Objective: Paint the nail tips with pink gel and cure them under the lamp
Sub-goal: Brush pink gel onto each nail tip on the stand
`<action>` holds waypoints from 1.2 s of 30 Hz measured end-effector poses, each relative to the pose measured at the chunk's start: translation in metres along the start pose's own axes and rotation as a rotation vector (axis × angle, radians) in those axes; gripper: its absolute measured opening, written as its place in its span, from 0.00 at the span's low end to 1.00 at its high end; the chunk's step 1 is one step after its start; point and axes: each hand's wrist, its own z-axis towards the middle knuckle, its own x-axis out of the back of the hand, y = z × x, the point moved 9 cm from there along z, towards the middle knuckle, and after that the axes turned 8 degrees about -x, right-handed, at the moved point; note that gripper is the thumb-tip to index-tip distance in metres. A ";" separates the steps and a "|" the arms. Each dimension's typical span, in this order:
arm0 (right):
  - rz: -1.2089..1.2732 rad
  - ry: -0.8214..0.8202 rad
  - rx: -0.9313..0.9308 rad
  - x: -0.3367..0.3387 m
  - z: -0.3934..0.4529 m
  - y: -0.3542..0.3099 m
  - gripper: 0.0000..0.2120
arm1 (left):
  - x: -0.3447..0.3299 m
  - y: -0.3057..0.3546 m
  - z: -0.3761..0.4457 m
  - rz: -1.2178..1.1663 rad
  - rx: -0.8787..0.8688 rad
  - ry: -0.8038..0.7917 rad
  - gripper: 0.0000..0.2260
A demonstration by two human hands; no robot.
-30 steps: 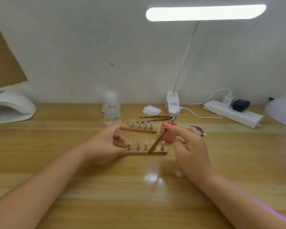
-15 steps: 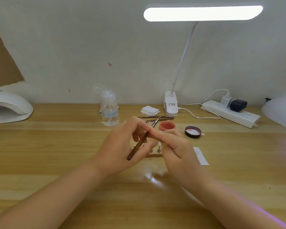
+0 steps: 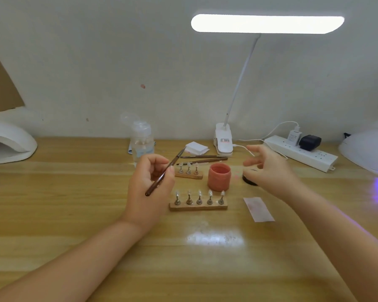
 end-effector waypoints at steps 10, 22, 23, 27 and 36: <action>-0.029 0.000 0.130 -0.024 0.001 0.027 0.17 | 0.002 -0.012 0.004 -0.024 0.106 0.028 0.08; -0.343 -0.075 0.404 -0.046 -0.030 0.000 0.23 | -0.021 -0.001 0.047 0.043 0.295 -0.160 0.06; -0.341 -0.075 0.407 -0.047 -0.030 -0.001 0.24 | -0.027 0.003 0.052 0.086 0.276 -0.187 0.05; -0.257 -0.104 0.393 -0.049 -0.029 -0.001 0.22 | -0.064 0.024 0.073 0.338 0.146 -0.381 0.03; -0.120 -0.143 0.452 -0.053 -0.029 -0.007 0.13 | -0.116 0.007 0.096 0.539 0.238 -0.609 0.07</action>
